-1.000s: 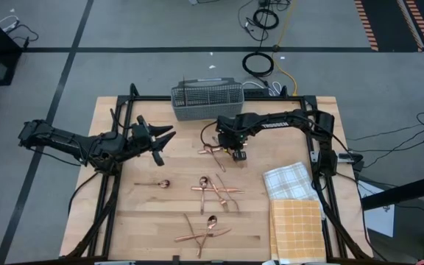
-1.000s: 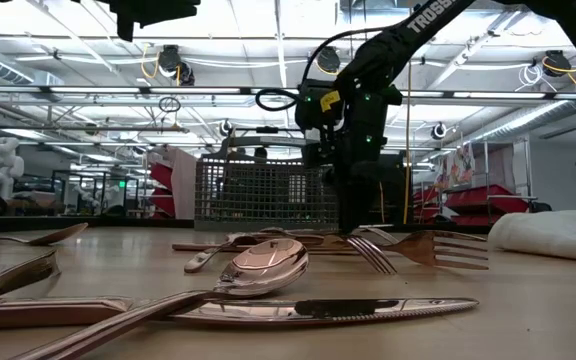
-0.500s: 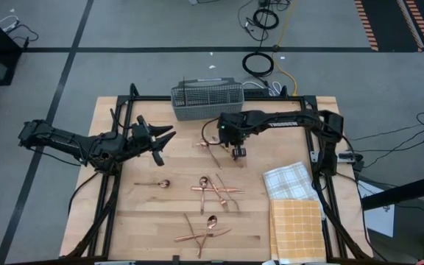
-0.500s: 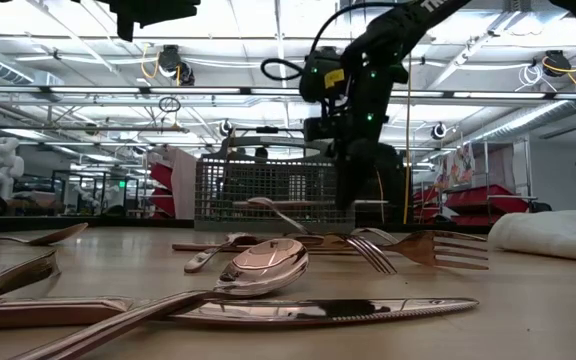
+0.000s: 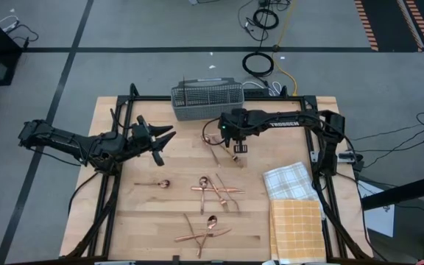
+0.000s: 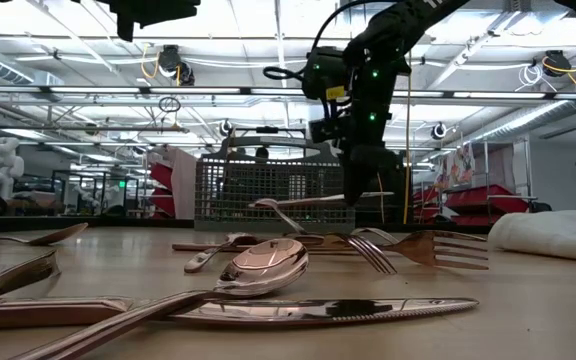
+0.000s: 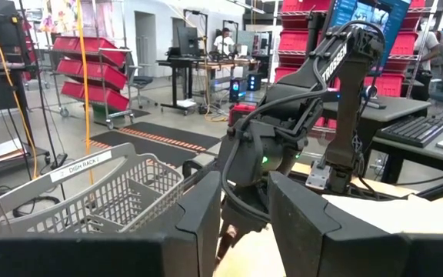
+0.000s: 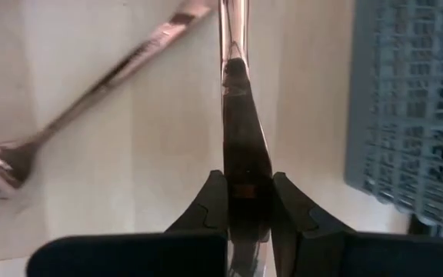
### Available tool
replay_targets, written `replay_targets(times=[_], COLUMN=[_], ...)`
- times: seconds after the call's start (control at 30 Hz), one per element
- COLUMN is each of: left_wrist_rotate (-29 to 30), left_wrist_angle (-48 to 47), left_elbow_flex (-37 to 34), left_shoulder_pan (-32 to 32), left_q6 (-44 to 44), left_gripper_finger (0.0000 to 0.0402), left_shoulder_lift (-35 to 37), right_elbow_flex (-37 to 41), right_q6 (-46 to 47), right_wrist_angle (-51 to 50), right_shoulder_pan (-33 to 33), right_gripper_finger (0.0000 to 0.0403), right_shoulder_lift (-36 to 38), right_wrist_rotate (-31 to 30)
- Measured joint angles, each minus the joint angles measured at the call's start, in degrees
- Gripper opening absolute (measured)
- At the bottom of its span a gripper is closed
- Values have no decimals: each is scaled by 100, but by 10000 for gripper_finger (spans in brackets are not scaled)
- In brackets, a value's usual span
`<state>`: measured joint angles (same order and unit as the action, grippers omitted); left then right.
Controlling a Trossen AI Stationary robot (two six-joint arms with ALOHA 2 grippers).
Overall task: Sort silverware
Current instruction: Put the top bronze knife into the gray silverware rack
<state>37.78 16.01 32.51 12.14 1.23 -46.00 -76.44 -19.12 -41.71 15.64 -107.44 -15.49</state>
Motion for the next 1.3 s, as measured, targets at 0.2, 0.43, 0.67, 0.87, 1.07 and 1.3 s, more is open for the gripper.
replay_targets(times=[0.2,0.43,0.67,0.87,1.07,1.3], left_wrist_rotate=[0,0,0,0,0,-94], left_wrist_angle=[-2,-2,0,35,41,419], left_elbow_flex=[0,0,0,0,0,0], left_shoulder_pan=[0,0,0,0,0,71], left_q6=[2,4,17,50,149,153], left_gripper_finger=[114,114,114,114,114,114], left_shoulder_lift=[2,2,2,0,1,28], right_elbow_flex=[0,0,0,-399,-1006,-1095], right_q6=[-38,-153,-571,-1027,-2193,-5619], right_wrist_angle=[-10,-463,-602,-526,71,2258], right_shoulder_pan=[-29,-116,-375,-609,-585,-282], right_gripper_finger=[20,16,16,16,16,16], right_shoulder_lift=[16,17,84,249,273,263], right_wrist_rotate=[-307,-1039,-1949,-2374,-3073,-3681])
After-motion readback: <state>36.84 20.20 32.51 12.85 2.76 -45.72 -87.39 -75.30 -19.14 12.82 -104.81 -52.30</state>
